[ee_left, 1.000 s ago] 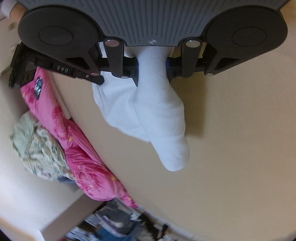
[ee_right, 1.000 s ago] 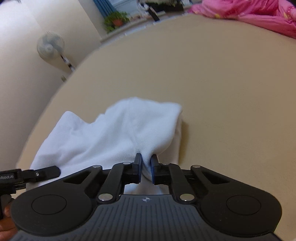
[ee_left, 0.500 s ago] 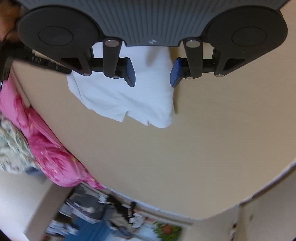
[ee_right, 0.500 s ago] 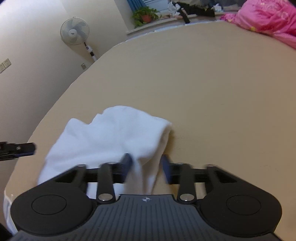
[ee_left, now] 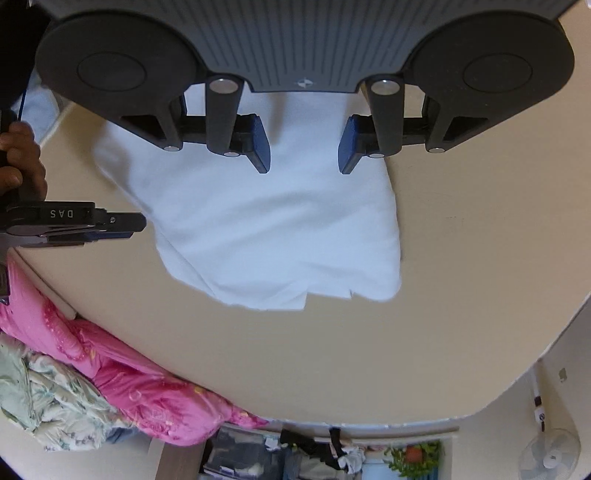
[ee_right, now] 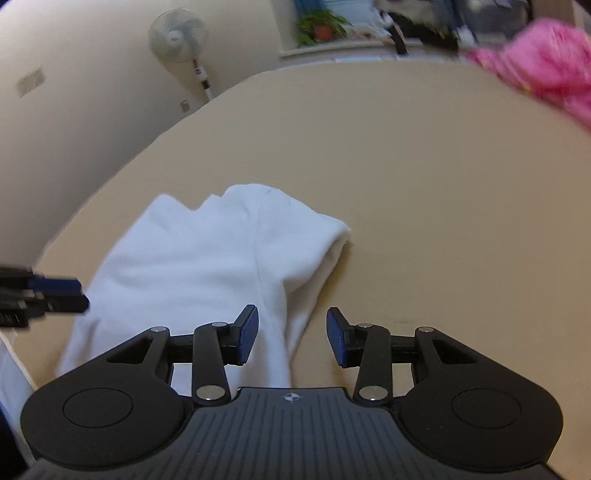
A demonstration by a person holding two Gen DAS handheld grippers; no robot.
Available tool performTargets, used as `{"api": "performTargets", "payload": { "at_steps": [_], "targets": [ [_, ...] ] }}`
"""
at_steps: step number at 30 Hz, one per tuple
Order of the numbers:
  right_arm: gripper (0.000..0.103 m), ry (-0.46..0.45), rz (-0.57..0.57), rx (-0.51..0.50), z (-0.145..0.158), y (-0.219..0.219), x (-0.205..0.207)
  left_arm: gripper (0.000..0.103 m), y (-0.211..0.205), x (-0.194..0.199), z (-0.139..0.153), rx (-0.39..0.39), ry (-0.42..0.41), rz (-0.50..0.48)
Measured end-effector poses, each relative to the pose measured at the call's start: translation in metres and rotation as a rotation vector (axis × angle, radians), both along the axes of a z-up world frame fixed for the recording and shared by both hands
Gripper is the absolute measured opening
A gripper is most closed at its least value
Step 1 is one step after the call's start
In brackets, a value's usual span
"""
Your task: Fold small clothes
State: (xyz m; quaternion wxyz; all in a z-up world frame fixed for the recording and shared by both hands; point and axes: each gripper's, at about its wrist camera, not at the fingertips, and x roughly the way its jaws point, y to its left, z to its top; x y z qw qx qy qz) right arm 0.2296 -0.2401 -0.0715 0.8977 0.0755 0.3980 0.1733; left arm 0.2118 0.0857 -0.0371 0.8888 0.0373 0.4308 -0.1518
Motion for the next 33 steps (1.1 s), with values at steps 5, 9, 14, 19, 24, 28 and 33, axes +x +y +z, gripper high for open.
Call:
{"api": "performTargets", "payload": {
  "at_steps": [5, 9, 14, 19, 24, 28, 33],
  "targets": [
    [0.044, 0.118, -0.022, -0.205, -0.023, 0.002, -0.002, 0.064, -0.013, -0.017, -0.014, 0.15, -0.007, -0.021],
    [0.059, -0.039, -0.074, -0.177, 0.018, -0.006, -0.035, 0.093, -0.009, -0.051, 0.016, 0.127, -0.123, 0.066],
    [0.076, -0.148, -0.14, -0.098, 0.05, -0.009, -0.084, 0.093, -0.007, -0.095, 0.056, 0.04, -0.206, 0.138],
    [0.083, -0.235, -0.153, -0.039, 0.07, -0.002, -0.142, 0.1, -0.015, -0.16, 0.092, 0.012, -0.307, 0.197],
    [0.087, -0.254, -0.224, 0.021, 0.089, -0.003, -0.191, 0.102, -0.019, -0.206, 0.104, -0.011, -0.325, 0.255],
    [0.087, -0.23, -0.253, 0.026, 0.081, 0.01, -0.208, 0.102, -0.021, -0.229, 0.083, -0.007, -0.35, 0.289],
    [0.087, -0.26, -0.184, -0.065, 0.073, 0.036, -0.204, 0.102, -0.024, -0.222, 0.067, -0.017, -0.263, 0.341]
  ]
}}
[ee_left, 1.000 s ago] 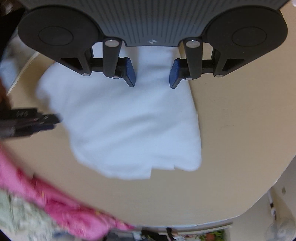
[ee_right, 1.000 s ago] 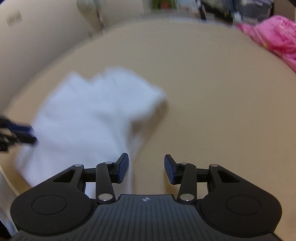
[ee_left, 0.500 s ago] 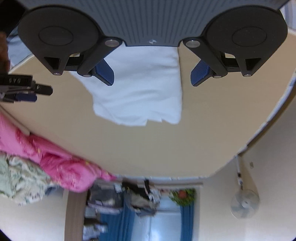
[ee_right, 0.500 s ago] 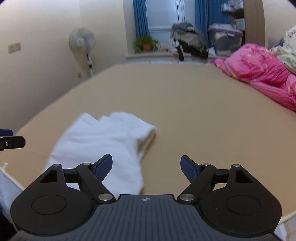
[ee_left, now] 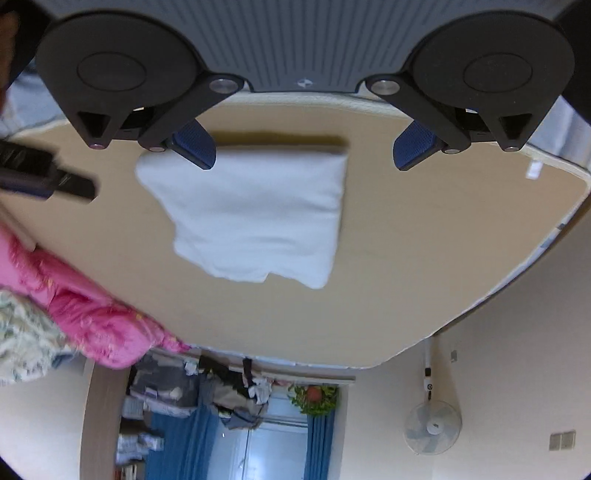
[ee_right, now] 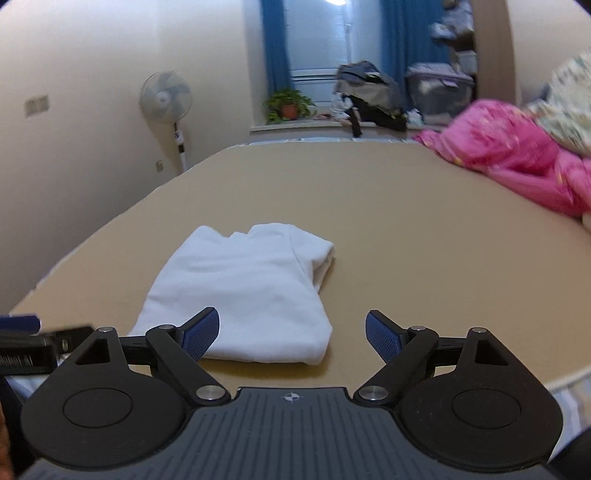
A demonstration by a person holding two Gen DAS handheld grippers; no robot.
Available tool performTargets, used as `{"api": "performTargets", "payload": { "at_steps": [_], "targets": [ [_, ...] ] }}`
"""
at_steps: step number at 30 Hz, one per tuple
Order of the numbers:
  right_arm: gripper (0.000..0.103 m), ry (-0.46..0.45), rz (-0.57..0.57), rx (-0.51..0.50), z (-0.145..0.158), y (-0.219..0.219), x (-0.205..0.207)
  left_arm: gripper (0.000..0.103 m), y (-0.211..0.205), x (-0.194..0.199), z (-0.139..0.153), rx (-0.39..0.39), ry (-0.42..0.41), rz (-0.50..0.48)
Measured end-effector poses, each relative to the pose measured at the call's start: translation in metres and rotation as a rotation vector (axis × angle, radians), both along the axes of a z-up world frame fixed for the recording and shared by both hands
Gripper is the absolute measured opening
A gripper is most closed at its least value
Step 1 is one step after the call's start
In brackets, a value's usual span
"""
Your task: Fold small clothes
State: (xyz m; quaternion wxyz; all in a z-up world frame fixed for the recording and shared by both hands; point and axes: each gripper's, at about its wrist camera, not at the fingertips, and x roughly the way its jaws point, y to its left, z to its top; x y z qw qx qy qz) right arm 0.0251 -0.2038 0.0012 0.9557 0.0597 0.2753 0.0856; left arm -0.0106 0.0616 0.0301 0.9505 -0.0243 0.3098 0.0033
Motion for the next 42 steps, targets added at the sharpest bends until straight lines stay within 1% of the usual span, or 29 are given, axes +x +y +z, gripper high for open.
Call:
{"api": "performTargets", "payload": {
  "at_steps": [3, 6, 10, 13, 17, 21, 30, 42],
  "targets": [
    [0.087, 0.018, 0.028, 0.002, -0.005, 0.009, 0.007, 0.102, -0.008, 0.004, 0.002, 0.046, -0.033, -0.023],
    [0.087, 0.014, 0.048, -0.013, -0.006, 0.017, 0.01, 0.102, -0.014, 0.009, -0.002, 0.081, -0.015, -0.029],
    [0.087, 0.03, 0.075, -0.01, -0.008, 0.023, 0.013, 0.102, -0.017, 0.019, -0.009, 0.058, 0.004, -0.044],
    [0.087, 0.045, 0.077, -0.016, -0.012, 0.026, 0.016, 0.102, -0.018, 0.023, -0.013, 0.071, 0.01, -0.043],
    [0.087, 0.034, 0.089, -0.022, -0.013, 0.027, 0.019, 0.102, -0.016, 0.03, -0.017, 0.072, 0.031, -0.015],
    [0.087, 0.033, 0.098, -0.039, -0.014, 0.028, 0.019, 0.102, -0.015, 0.034, -0.018, 0.082, 0.033, 0.001],
    [0.087, 0.043, 0.099, -0.036, -0.014, 0.026, 0.017, 0.102, -0.014, 0.036, -0.021, 0.07, 0.047, 0.001],
    [0.087, 0.038, 0.124, -0.042, -0.012, 0.031, 0.015, 0.102, -0.013, 0.041, -0.026, 0.082, 0.069, 0.004]
  ]
}}
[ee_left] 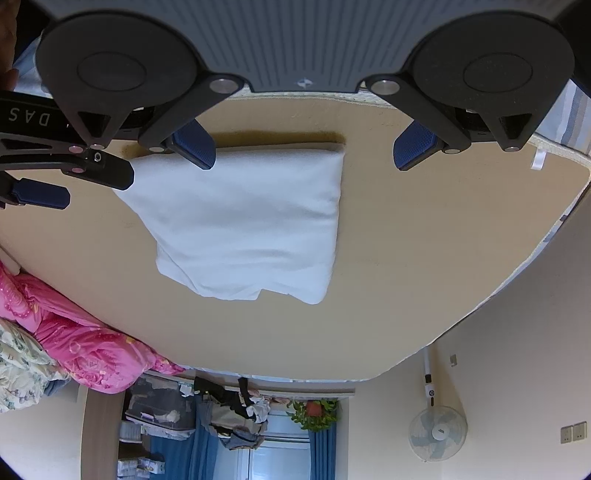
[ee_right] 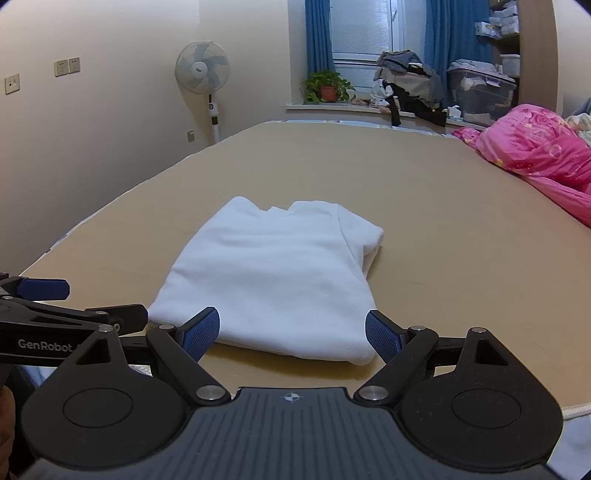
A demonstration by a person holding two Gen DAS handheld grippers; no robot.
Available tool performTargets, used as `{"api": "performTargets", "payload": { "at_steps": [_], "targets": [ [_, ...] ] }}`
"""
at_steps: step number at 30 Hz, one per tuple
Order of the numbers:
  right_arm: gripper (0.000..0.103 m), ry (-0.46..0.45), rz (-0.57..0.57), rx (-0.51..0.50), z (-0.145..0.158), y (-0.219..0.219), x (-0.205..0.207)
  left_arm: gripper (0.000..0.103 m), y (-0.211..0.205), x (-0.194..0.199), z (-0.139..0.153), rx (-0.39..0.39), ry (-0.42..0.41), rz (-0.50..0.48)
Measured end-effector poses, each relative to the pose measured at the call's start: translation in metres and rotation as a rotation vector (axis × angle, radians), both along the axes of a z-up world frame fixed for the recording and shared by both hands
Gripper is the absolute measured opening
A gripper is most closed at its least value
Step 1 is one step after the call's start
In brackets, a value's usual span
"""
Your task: Fold small clothes
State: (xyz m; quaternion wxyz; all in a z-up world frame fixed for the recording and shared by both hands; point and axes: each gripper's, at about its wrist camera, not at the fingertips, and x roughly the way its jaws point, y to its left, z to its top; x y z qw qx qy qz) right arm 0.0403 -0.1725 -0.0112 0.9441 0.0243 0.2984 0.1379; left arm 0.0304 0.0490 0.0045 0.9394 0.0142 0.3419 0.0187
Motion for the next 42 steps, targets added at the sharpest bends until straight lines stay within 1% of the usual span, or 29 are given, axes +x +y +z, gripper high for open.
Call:
{"api": "performTargets", "payload": {
  "at_steps": [42],
  "targets": [
    [0.088, -0.004, 0.002, 0.0, 0.0014, -0.0007, -0.0018, 0.102, -0.0024, 0.0022, -0.003, 0.003, 0.002, -0.002]
  ]
}}
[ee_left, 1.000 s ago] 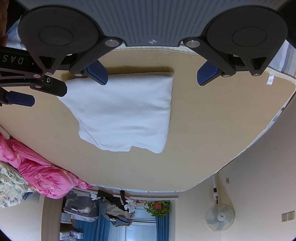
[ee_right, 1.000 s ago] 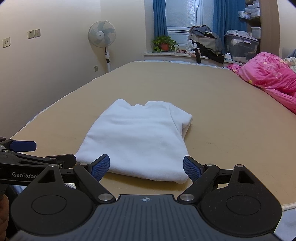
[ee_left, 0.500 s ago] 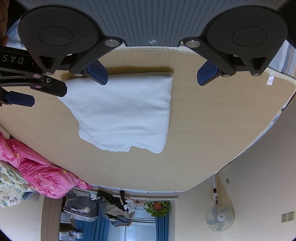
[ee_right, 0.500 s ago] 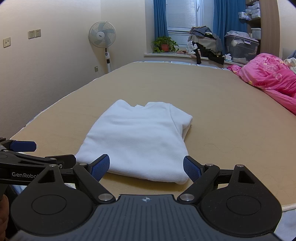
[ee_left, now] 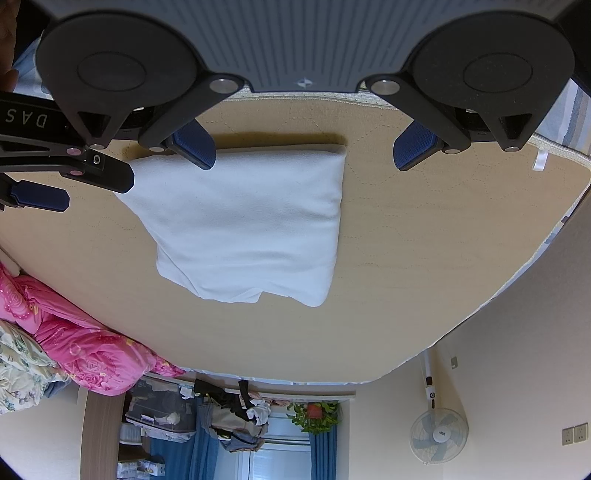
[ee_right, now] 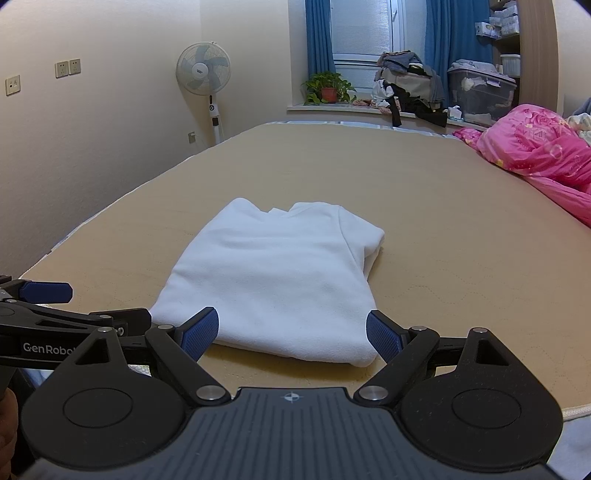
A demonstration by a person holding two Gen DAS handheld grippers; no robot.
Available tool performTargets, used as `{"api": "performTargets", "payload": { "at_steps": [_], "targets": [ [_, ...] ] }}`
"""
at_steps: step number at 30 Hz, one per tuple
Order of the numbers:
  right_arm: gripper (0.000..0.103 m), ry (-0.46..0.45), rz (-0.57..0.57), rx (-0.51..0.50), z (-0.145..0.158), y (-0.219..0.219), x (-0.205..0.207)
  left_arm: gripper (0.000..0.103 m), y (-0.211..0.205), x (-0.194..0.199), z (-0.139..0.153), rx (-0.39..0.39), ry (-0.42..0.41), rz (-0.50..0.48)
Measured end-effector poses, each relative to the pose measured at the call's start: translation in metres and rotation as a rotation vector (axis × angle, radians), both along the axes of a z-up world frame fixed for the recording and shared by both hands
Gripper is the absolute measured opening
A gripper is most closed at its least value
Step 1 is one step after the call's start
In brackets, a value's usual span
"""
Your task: Fold small clothes
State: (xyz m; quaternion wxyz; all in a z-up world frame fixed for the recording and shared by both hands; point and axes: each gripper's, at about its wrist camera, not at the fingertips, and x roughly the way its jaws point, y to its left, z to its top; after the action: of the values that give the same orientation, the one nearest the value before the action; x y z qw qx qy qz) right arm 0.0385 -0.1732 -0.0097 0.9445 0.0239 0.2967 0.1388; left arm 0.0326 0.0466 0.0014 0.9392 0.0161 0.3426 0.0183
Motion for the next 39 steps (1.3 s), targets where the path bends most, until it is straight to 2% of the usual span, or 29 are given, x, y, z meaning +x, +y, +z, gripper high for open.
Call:
{"api": "performTargets", "payload": {
  "at_steps": [39],
  "targets": [
    [0.088, 0.01, -0.007, 0.005, -0.0016, 0.0033, -0.0008, 0.102, -0.0011, -0.001, -0.0011, 0.002, 0.0, -0.003]
  ]
}}
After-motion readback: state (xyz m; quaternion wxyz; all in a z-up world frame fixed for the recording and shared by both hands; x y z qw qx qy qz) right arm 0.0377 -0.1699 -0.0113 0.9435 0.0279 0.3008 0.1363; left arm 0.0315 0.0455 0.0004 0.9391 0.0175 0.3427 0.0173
